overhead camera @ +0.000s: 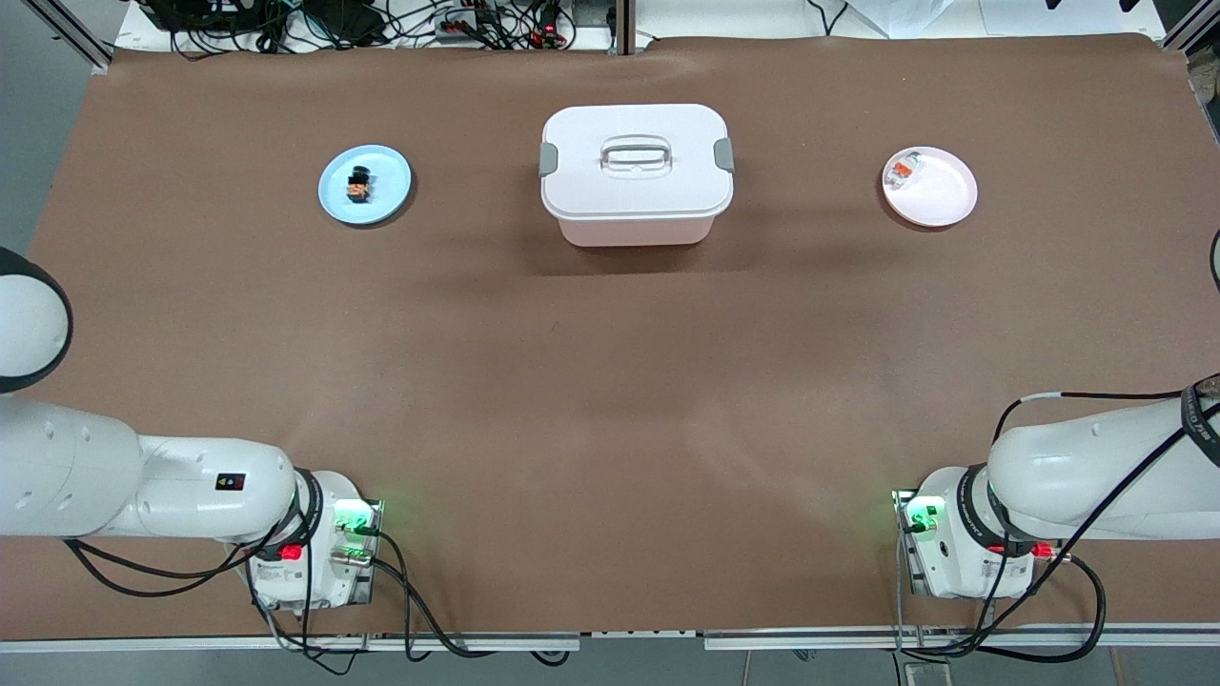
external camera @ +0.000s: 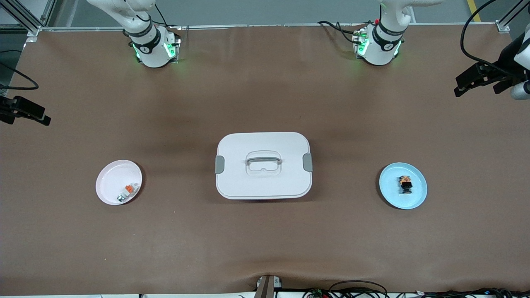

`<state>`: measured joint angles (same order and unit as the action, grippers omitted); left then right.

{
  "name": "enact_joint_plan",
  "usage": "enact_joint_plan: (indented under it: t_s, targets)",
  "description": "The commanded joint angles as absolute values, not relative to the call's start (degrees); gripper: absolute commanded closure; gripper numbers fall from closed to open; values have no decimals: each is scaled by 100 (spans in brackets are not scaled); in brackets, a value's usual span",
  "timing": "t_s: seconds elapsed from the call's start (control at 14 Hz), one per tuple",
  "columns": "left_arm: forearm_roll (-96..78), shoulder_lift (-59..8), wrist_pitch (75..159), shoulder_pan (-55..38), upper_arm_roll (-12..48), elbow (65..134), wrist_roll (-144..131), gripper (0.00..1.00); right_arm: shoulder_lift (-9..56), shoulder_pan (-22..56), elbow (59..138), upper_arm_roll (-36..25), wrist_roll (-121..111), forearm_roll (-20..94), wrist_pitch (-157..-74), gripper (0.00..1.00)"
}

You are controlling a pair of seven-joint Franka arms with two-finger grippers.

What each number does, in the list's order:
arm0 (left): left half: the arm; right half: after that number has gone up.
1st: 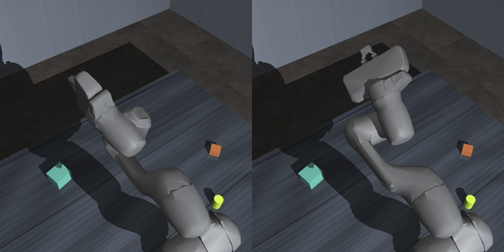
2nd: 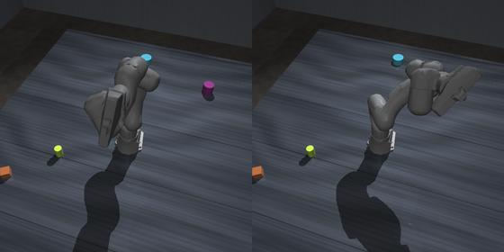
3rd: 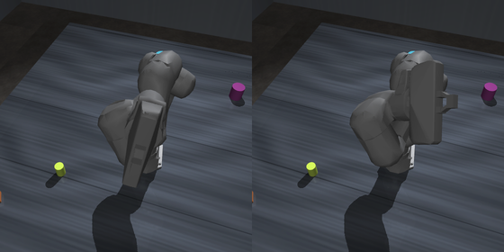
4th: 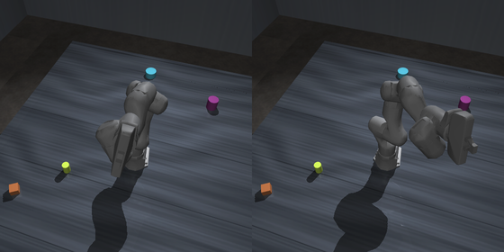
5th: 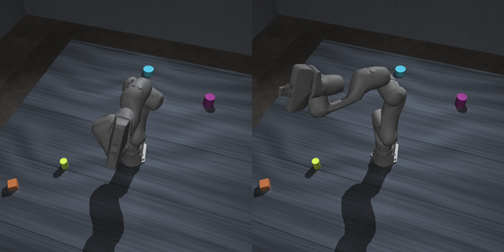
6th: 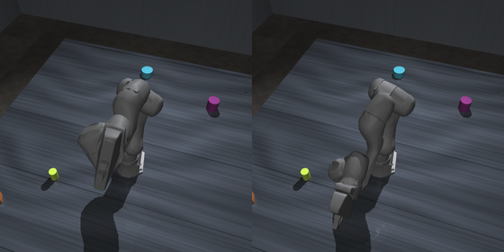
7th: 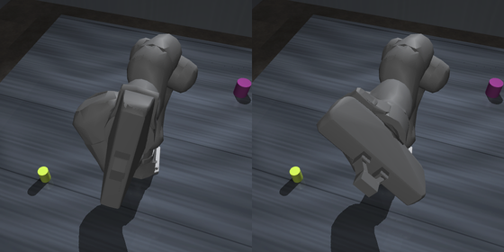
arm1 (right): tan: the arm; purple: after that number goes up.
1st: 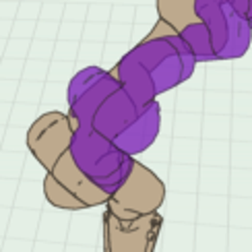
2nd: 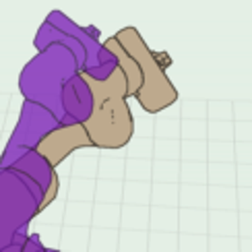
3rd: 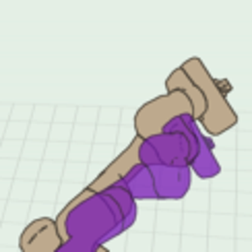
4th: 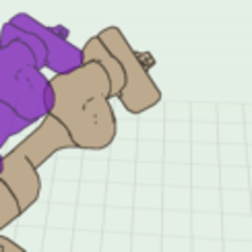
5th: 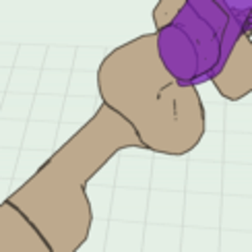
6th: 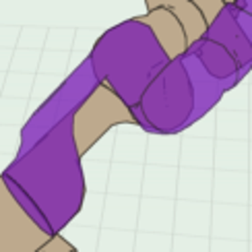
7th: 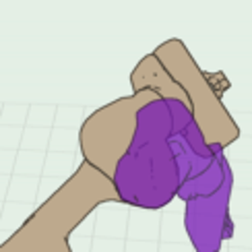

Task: Transfer orange switch to right arm and place
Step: 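Move the left gripper from rest toward the light-blue plate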

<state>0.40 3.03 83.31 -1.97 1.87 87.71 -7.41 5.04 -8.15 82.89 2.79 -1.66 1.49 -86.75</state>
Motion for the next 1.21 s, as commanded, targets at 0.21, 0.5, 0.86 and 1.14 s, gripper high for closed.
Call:
enact_joint_plan:
  t_s: [0.21,0.5,0.86,1.14]
  targets:
    - [141,334,8279,-176,185,8701,-607,0,527,-809,8183,272,-176,220,-8613,0]
    - [123,202,8288,-132,132,8639,-536,0,527,-809,8183,272,-176,220,-8613,0]
    - [141,-114,8481,-228,193,8710,-527,0,527,-817,8183,272,-176,220,-8613,0]
    - [132,-237,8849,-316,237,9139,-187,0,527,-817,8183,272,-176,220,-8613,0]
